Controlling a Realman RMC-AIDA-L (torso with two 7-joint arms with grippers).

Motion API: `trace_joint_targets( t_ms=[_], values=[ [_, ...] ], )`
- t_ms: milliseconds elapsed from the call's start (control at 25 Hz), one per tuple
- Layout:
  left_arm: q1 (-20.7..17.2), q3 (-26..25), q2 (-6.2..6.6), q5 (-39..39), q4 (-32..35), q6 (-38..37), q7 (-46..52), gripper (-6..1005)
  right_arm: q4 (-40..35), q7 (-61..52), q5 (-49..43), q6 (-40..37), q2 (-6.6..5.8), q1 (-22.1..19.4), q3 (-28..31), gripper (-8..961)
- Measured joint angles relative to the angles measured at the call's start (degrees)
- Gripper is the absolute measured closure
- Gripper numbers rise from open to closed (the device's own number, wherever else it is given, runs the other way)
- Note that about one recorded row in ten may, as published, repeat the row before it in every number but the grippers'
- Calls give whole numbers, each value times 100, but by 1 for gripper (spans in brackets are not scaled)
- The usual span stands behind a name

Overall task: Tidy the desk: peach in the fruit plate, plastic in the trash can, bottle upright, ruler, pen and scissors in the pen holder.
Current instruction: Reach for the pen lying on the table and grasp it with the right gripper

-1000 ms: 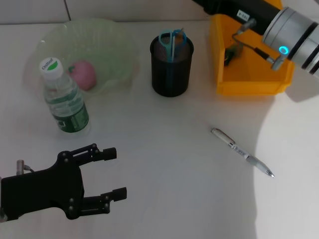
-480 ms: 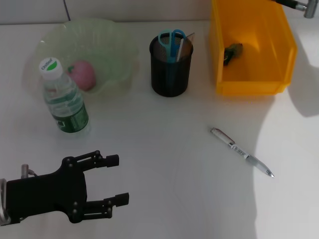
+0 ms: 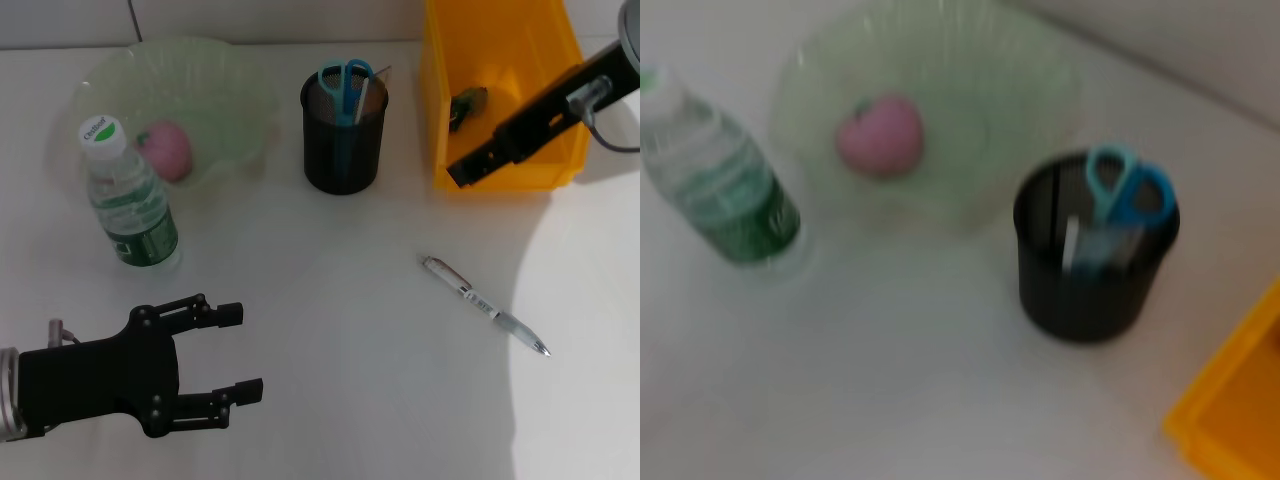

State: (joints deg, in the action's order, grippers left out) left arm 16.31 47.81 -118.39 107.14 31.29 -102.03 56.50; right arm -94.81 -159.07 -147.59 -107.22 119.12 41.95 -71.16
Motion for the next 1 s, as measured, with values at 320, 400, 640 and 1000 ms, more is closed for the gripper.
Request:
trace_joint_targets(
  t_ms=[320,400,640,1000],
  values=[
    [46,0,0,1,1,-24,27,184,956,-41,-554,43,19,-9,-663,168],
    [52,0,0,1,0,-43,27,184,1489,-137,-599,508,29,-19,-878,168],
    [57,0,0,0,0,-43,27,183,2132,-278,-633,1101,32,52,-1327,168],
    [55,0,0,0,0,-10,27,184,2643,-398,-688,1677,54,168,-1880,169]
  ],
)
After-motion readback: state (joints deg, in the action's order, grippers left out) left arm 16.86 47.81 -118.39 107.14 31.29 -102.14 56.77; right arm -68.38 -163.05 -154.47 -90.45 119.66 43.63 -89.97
